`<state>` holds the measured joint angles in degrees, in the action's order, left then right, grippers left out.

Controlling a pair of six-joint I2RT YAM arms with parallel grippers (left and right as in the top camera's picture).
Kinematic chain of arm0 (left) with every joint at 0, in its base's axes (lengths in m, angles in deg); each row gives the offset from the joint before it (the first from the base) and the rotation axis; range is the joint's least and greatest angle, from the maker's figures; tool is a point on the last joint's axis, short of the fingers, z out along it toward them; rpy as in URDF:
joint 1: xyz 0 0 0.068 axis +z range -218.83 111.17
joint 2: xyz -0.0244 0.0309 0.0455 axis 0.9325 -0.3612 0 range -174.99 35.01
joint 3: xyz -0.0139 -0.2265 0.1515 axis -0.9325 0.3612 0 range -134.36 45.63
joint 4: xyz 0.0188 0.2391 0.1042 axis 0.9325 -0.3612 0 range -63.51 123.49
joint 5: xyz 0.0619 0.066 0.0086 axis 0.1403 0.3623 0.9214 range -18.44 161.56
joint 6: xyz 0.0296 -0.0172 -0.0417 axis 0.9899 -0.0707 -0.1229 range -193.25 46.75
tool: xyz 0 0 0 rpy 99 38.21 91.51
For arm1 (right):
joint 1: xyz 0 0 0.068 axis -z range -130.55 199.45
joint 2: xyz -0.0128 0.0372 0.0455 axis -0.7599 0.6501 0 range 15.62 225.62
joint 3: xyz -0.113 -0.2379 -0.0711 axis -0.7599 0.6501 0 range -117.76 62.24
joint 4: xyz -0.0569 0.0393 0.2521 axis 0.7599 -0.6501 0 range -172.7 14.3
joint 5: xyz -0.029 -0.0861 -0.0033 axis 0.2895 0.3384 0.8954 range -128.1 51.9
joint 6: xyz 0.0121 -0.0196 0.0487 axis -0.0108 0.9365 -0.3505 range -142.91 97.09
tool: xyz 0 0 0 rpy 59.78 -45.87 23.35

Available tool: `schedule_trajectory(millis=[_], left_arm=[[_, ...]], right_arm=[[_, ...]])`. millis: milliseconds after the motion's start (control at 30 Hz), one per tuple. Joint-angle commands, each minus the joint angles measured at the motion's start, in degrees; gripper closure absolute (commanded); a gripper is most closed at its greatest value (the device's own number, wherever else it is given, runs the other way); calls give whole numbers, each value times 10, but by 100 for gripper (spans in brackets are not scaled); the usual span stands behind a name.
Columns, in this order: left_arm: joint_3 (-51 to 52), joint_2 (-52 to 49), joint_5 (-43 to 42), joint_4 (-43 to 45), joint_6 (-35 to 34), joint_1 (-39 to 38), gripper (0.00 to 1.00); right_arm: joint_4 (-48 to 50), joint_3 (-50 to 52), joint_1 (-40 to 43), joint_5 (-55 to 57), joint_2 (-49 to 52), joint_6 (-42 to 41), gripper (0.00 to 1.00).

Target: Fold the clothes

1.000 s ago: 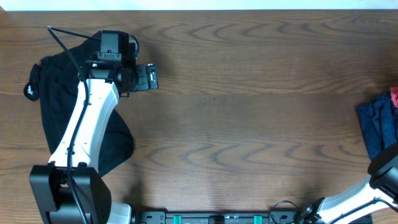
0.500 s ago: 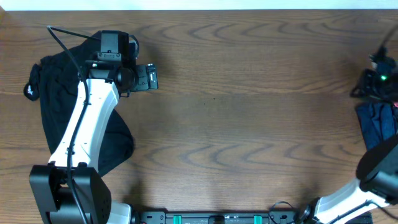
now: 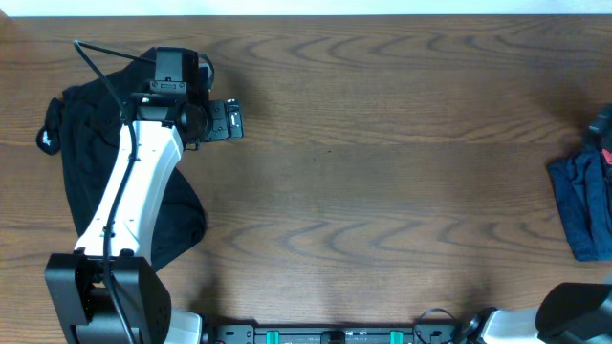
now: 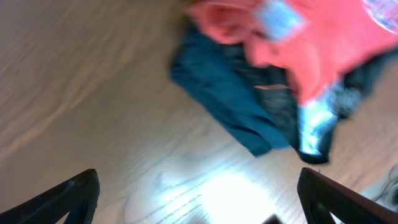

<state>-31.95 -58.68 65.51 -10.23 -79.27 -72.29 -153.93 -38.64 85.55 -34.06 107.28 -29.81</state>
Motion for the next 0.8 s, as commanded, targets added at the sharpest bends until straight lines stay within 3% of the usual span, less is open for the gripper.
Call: schedule_trajectory(millis=[0, 100, 333, 400, 633, 767], left_arm=[[5, -7, -4, -4, -3, 2, 2], [5, -7, -4, -4, -3, 2, 2], [5, -7, -4, -6, -3, 2, 2], [5, -7, -4, -6, -3, 2, 2], [5, -7, -4, -6, -3, 2, 2], [5, -7, -4, -10, -3, 2, 2]], right_arm=[[9, -2, 89, -17, 5, -51, 1], [38, 14, 168, -57, 13, -71, 2], [183, 146, 292, -114, 14, -149, 27], [241, 203, 307, -116, 14, -160, 29], [428, 332, 313, -109, 14, -169, 25], [472, 343, 313, -75, 14, -175, 25]])
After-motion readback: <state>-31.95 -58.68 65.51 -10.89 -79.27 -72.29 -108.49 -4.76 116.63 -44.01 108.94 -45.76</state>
